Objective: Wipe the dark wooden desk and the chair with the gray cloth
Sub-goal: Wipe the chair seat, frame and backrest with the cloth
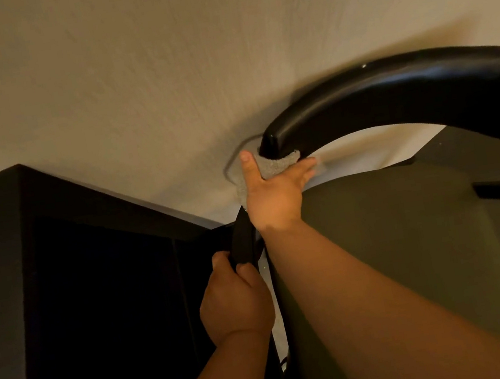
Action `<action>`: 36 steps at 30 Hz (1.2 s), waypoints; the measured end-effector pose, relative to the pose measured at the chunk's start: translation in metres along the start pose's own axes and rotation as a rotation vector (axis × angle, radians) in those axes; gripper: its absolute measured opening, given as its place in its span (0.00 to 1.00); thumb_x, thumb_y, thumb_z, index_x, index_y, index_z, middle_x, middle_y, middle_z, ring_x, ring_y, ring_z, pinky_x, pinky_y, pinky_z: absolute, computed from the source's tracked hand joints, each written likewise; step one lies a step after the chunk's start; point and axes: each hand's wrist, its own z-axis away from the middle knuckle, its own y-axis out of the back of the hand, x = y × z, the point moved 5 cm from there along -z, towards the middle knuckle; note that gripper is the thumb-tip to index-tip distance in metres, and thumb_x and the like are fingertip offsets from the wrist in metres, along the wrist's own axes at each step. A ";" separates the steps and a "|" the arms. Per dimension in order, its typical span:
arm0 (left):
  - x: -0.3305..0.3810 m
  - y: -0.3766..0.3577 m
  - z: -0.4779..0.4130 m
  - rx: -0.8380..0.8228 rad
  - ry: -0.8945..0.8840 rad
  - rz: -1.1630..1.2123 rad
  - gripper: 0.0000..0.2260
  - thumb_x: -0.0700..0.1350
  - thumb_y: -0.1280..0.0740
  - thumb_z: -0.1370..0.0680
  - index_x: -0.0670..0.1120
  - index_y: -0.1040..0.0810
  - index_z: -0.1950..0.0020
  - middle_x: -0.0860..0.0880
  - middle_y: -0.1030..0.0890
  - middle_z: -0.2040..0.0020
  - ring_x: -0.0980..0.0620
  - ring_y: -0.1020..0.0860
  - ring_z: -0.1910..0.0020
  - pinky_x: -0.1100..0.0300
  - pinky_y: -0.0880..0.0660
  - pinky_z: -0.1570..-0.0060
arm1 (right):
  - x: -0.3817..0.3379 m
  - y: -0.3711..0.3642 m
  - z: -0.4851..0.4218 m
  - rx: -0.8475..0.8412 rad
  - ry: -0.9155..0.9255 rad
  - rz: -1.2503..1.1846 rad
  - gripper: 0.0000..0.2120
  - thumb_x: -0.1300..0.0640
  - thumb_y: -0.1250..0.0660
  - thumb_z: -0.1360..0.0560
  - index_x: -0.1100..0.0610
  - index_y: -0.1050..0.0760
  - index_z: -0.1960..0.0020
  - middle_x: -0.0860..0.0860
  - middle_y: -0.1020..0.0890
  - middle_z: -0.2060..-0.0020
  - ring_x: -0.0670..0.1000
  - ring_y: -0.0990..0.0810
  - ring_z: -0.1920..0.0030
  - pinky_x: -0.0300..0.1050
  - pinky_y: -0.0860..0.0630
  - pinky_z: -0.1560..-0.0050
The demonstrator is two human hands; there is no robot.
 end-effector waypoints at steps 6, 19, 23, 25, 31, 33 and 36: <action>-0.003 -0.002 -0.001 0.009 -0.015 0.018 0.02 0.49 0.44 0.17 0.54 0.32 0.47 0.50 0.23 0.63 0.50 0.25 0.68 0.57 0.30 0.70 | -0.046 0.010 -0.008 0.119 0.136 0.108 0.57 0.37 0.32 0.21 0.64 0.70 0.18 0.59 0.66 0.17 0.54 0.65 0.17 0.42 0.66 0.21; 0.003 0.001 0.002 0.020 -0.046 -0.004 0.02 0.47 0.40 0.16 0.53 0.33 0.47 0.51 0.25 0.66 0.52 0.27 0.71 0.60 0.38 0.73 | -0.066 0.025 -0.022 0.173 -0.119 -0.003 0.64 0.26 0.32 0.28 0.59 0.68 0.16 0.55 0.56 0.15 0.56 0.52 0.16 0.56 0.53 0.17; 0.003 0.000 0.001 0.021 -0.038 0.003 0.02 0.47 0.40 0.16 0.53 0.32 0.47 0.50 0.25 0.66 0.51 0.26 0.71 0.59 0.34 0.72 | -0.088 0.053 -0.045 0.383 -0.092 -0.113 0.60 0.25 0.34 0.26 0.64 0.59 0.16 0.61 0.47 0.17 0.61 0.46 0.17 0.61 0.45 0.18; 0.003 0.001 0.002 0.019 -0.031 -0.007 0.03 0.47 0.39 0.16 0.53 0.33 0.48 0.50 0.25 0.66 0.51 0.26 0.71 0.59 0.35 0.72 | -0.088 0.046 -0.038 0.353 -0.096 -0.098 0.57 0.28 0.37 0.23 0.64 0.64 0.16 0.58 0.54 0.15 0.58 0.53 0.16 0.58 0.54 0.16; 0.001 0.000 0.000 0.008 0.031 -0.053 0.05 0.49 0.41 0.16 0.51 0.29 0.42 0.51 0.24 0.63 0.52 0.25 0.69 0.59 0.37 0.72 | -0.054 0.012 0.005 0.110 0.116 0.125 0.57 0.32 0.36 0.22 0.62 0.69 0.17 0.55 0.65 0.16 0.52 0.64 0.17 0.43 0.67 0.20; 0.002 0.000 -0.001 -0.002 0.017 -0.025 0.03 0.48 0.41 0.16 0.52 0.29 0.44 0.49 0.23 0.64 0.50 0.25 0.69 0.58 0.35 0.71 | -0.061 0.027 -0.007 0.150 0.154 0.104 0.55 0.30 0.36 0.23 0.60 0.62 0.15 0.57 0.60 0.16 0.55 0.60 0.16 0.50 0.60 0.16; 0.002 0.001 0.000 0.009 -0.018 0.003 0.01 0.46 0.40 0.16 0.51 0.30 0.46 0.48 0.24 0.66 0.49 0.26 0.70 0.58 0.35 0.72 | -0.079 0.055 -0.039 0.227 0.033 -0.010 0.55 0.26 0.40 0.24 0.61 0.61 0.15 0.61 0.57 0.16 0.60 0.57 0.16 0.56 0.56 0.16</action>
